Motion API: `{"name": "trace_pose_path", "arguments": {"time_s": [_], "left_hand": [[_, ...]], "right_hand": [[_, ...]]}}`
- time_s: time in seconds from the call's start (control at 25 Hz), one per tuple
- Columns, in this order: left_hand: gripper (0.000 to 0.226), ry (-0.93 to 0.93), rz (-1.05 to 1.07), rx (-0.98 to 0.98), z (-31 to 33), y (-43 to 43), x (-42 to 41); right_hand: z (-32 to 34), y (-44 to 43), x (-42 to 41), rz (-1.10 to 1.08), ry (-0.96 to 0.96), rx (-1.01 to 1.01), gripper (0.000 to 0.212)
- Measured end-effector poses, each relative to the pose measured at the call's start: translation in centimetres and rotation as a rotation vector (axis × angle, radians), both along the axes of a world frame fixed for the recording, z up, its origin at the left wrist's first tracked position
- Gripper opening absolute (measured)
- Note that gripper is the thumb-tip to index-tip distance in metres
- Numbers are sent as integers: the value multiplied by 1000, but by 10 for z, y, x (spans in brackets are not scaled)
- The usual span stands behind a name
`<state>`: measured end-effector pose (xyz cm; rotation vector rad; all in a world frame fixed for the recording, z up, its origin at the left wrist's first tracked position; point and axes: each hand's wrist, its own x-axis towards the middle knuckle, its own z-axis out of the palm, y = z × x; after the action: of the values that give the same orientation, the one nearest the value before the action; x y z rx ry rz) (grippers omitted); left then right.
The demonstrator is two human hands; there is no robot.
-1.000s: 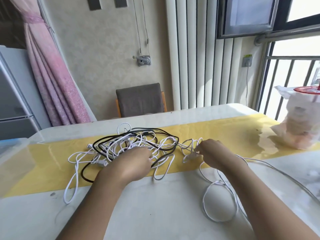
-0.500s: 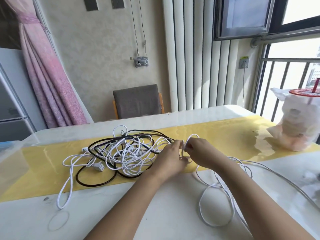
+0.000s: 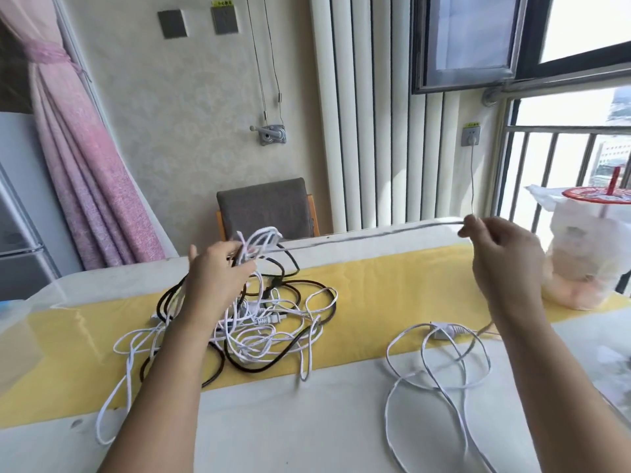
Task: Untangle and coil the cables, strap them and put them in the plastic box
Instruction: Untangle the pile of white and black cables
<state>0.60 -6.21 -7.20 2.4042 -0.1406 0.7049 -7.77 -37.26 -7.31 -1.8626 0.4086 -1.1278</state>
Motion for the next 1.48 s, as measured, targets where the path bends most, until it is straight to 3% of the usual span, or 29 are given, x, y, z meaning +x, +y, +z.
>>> {"name": "trace_pose_path", "arguments": {"time_s": [0.08,0.16,0.28,0.36,0.44,0.56,0.72,0.8,0.92,1.04,1.16,1.28,1.4,1.48], "left_hand": [[8,155,-223,-61,-2,-1,-4],[15,268,-338,16,-5,-6,-5],[25,308,-376,84,-6,-19,-8],[26,313,-411,77,-4,-27,-14],[30,329,-443,61,-3,-33,-19],[48,359,-451,44,-4,-37,-22],[33,362,-469,73,-7,-48,-21],[31,359,-495,40,-6,-49,-23],[31,525,-663,-20,-7,-42,-24],[44,636,-693,141,-9,-26,-19],[45,462,-425,269,-12,-1,-4],[37,362,-278,115,-16,20,4],[30,119,-59,-57,-11,32,10],[30,-28,77,-145,-11,50,15]], "right_hand": [[-14,-14,7,-105,323,-172,23],[-25,-2,10,-108,520,-393,28],[-29,45,11,268,365,-464,46],[-33,79,8,533,248,-535,37],[-44,94,11,623,161,-639,24],[-51,92,18,601,121,-624,13],[-53,102,15,629,176,-576,17],[-55,108,16,539,165,-598,21],[-46,104,15,416,189,-749,20],[-39,94,14,389,261,-830,20],[-23,69,8,255,56,-628,14],[-4,31,1,209,-61,-228,12],[1,13,-6,99,-64,-115,17],[1,1,-4,13,55,-103,14]]}}
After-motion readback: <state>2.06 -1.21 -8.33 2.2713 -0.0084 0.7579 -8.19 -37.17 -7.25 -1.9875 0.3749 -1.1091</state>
